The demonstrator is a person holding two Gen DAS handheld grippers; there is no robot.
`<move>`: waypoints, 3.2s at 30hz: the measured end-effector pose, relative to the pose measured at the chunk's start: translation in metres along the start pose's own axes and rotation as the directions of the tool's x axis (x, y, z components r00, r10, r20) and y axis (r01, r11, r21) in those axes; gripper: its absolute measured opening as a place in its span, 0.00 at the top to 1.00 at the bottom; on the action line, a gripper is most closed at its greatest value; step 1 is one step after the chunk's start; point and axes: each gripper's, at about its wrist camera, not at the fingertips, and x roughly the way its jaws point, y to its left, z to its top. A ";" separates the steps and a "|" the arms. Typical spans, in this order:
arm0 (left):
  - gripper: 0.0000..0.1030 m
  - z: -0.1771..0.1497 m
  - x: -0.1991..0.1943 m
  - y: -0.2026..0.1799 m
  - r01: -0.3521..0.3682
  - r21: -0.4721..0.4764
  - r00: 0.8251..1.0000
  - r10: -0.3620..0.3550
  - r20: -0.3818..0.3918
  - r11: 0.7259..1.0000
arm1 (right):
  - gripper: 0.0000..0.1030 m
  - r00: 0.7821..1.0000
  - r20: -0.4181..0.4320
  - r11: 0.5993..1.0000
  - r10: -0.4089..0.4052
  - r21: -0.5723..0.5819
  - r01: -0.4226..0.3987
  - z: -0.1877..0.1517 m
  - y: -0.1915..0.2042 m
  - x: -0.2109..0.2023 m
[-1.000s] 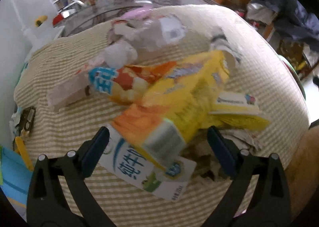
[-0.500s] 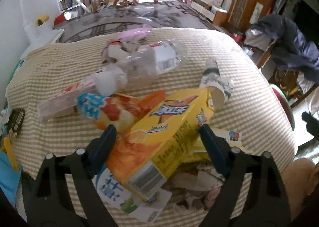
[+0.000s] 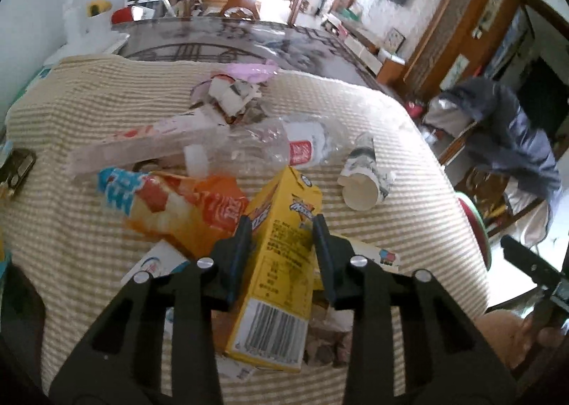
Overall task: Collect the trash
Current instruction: 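Grasp the orange iced tea carton with the left tool while the right tool grasps the white floral paper cup, then carry the carton and cup to the red bin and open both tools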
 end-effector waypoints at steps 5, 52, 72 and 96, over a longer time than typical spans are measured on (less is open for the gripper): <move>0.68 0.001 -0.003 0.010 0.017 -0.050 1.000 -0.017 0.002 0.999 | 0.11 1.000 -0.020 1.000 0.000 -0.001 0.000 0.000 0.001 0.004; 0.39 0.005 0.003 0.018 0.119 -0.115 0.992 -0.115 0.043 0.986 | 0.11 0.958 -0.228 0.930 0.174 0.359 -0.083 0.077 0.031 0.187; 0.39 0.004 0.006 0.017 0.126 -0.112 0.992 -0.124 0.023 0.986 | 0.28 0.944 -0.233 0.922 0.236 0.359 -0.142 0.068 0.019 0.183; 0.39 0.004 0.001 0.019 0.105 -0.111 0.994 -0.099 0.053 0.988 | 0.43 0.995 -0.040 0.995 0.095 -0.040 -0.096 0.051 0.056 0.076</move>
